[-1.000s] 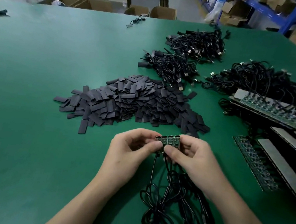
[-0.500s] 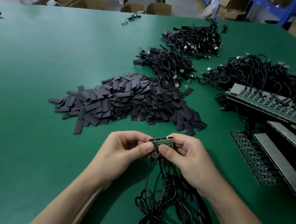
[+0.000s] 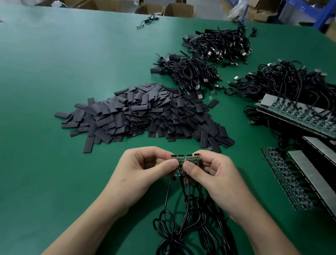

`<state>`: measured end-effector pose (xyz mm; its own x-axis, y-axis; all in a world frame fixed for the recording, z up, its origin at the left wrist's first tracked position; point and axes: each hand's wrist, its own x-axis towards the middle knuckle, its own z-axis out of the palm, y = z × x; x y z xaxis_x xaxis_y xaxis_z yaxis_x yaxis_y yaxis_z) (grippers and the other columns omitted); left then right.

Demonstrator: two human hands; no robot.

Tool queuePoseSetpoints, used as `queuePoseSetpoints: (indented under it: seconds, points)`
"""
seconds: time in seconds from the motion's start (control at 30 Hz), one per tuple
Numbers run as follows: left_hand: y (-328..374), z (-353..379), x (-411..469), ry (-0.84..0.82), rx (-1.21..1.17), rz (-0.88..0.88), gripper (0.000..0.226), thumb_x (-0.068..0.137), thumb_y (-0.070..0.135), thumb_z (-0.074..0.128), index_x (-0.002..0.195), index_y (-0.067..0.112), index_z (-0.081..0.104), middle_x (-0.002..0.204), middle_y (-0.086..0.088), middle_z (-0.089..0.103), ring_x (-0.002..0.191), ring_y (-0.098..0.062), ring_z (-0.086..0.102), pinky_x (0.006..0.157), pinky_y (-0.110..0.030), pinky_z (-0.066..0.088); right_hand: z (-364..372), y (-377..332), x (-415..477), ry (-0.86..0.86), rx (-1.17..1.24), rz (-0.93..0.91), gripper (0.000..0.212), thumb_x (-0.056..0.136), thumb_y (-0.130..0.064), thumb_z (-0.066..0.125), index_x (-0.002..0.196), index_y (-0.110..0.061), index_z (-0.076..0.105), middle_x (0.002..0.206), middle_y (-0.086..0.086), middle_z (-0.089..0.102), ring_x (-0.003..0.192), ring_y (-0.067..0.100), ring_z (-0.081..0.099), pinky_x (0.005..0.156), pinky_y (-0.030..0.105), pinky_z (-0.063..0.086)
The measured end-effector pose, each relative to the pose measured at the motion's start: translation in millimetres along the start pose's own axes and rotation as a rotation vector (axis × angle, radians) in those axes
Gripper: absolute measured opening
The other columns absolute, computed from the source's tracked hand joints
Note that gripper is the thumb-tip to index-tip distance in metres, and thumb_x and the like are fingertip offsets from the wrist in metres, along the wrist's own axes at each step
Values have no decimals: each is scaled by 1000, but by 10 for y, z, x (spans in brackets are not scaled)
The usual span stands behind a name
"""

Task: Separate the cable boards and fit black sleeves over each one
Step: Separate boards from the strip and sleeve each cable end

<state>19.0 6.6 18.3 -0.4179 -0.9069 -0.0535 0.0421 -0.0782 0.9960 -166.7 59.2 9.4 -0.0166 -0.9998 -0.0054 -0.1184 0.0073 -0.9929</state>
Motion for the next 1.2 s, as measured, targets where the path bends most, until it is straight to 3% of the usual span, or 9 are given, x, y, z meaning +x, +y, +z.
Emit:
queuePoseSetpoints:
  seconds: [0.13, 0.33, 0.5, 0.63, 0.87, 1.2]
  points:
    - [4, 14, -18, -11, 45, 30, 21, 76, 26, 78, 87, 9, 77, 73, -1, 72, 65, -8, 64, 63, -16, 50, 4, 12, -6, -8, -12, -19, 16, 86, -46, 74, 96, -35, 78, 93, -8, 79, 86, 6, 74, 76, 17, 55]
    - [11, -19, -17, -76, 73, 23, 11, 77, 26, 77, 82, 17, 80, 80, -3, 76, 71, -8, 67, 69, -17, 52, -11, 33, -3, -31, 9, -52, 6, 89, -29, 76, 92, -24, 77, 85, 0, 76, 81, 10, 68, 79, 28, 54]
    - [10, -34, -29, -110, -6, 19, 11, 79, 20, 75, 85, 11, 79, 82, -8, 73, 74, -11, 65, 71, -19, 53, 33, 47, -9, -50, 85, -81, 5, 92, -15, 76, 89, -14, 73, 79, -3, 70, 77, 8, 63, 74, 20, 51]
    - [24, -33, -38, -108, -55, -34, 14, 76, 23, 77, 83, 11, 80, 82, -10, 73, 74, -12, 65, 72, -19, 54, 64, 47, -3, -58, 167, -71, 11, 87, -21, 75, 87, -10, 72, 77, -3, 69, 75, 6, 63, 72, 17, 51]
    - [53, -42, -47, -129, -76, -72, 10, 79, 18, 75, 84, 11, 80, 83, -10, 75, 74, -13, 66, 73, -20, 54, 63, 62, 1, -76, 196, -65, 11, 86, -21, 75, 88, -11, 72, 78, 2, 69, 76, 13, 63, 75, 24, 52]
    - [55, -38, -39, -159, -112, -83, 11, 83, 19, 72, 86, 12, 80, 80, -10, 74, 71, -13, 68, 72, -19, 54, 74, 68, 24, -67, 241, -61, 6, 86, -20, 75, 88, -14, 73, 80, 3, 72, 77, 13, 68, 78, 23, 55]
